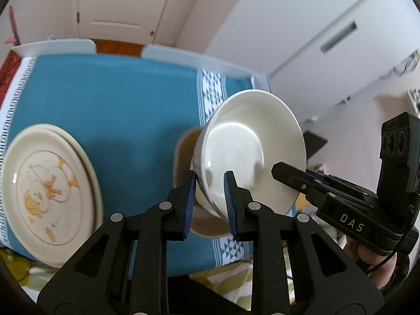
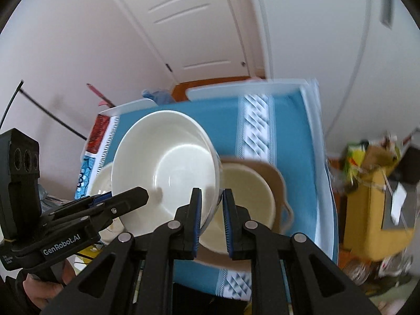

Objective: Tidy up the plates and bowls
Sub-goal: 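Carry the white bowl into the cream bowl and open both grippers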

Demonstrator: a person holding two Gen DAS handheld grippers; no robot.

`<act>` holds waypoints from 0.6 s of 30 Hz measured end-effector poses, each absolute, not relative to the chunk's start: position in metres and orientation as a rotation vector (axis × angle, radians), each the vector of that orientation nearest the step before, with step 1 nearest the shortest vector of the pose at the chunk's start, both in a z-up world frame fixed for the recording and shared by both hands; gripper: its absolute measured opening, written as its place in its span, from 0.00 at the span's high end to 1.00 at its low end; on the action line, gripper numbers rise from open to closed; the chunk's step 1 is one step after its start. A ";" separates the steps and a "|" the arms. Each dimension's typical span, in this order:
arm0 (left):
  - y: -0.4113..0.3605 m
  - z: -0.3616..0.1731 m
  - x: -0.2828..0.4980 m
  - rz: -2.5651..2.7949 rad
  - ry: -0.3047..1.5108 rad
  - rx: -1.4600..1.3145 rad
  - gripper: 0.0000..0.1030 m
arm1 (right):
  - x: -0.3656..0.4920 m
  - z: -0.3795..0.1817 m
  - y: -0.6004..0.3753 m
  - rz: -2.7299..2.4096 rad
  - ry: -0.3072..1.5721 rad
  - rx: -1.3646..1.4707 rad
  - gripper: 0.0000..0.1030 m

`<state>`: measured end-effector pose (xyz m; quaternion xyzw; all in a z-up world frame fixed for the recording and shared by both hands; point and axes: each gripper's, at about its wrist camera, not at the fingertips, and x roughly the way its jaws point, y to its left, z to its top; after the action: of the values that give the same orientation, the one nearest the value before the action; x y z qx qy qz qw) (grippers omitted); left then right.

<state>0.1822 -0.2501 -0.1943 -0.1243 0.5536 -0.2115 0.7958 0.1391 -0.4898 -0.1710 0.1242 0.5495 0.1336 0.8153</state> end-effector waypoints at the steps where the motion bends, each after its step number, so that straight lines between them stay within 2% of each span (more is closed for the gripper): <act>1: -0.255 -0.199 0.181 -0.457 1.199 -0.258 0.81 | 0.136 -0.179 -0.494 0.274 1.181 0.278 0.86; 18: -0.288 -0.234 0.198 -0.431 1.280 -0.111 0.81 | 0.129 -0.222 -0.518 0.221 1.243 0.327 0.86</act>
<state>0.1985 -0.2876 -0.2342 -0.0511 0.5922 -0.1996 0.7790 0.1286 -0.5182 -0.2221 0.1521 0.5782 0.1028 0.7949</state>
